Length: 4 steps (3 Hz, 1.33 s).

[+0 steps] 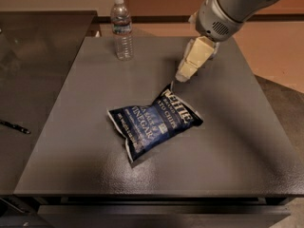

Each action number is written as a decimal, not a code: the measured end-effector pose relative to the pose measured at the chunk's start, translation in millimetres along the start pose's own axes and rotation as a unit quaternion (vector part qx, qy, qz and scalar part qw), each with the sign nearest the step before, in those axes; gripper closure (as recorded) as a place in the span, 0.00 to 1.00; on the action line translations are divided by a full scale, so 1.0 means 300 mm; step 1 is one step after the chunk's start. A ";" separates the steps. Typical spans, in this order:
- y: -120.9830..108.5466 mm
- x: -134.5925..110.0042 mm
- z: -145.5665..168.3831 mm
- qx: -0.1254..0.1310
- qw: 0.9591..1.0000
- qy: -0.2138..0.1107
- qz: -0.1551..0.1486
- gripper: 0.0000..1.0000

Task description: Pick water bottle

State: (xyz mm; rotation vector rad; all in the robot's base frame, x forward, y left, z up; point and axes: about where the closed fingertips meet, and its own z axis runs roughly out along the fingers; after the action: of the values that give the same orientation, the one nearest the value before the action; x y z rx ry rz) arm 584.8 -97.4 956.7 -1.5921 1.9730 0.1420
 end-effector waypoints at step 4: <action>-0.259 -0.348 0.361 -0.001 0.995 -0.059 0.085 0.00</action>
Offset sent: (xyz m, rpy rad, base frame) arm 0.1141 0.0976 -0.0083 0.1052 0.0416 -0.1431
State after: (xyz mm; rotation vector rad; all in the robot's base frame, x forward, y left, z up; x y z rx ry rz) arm 708.2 17.6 942.1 -1.3833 2.0128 0.2990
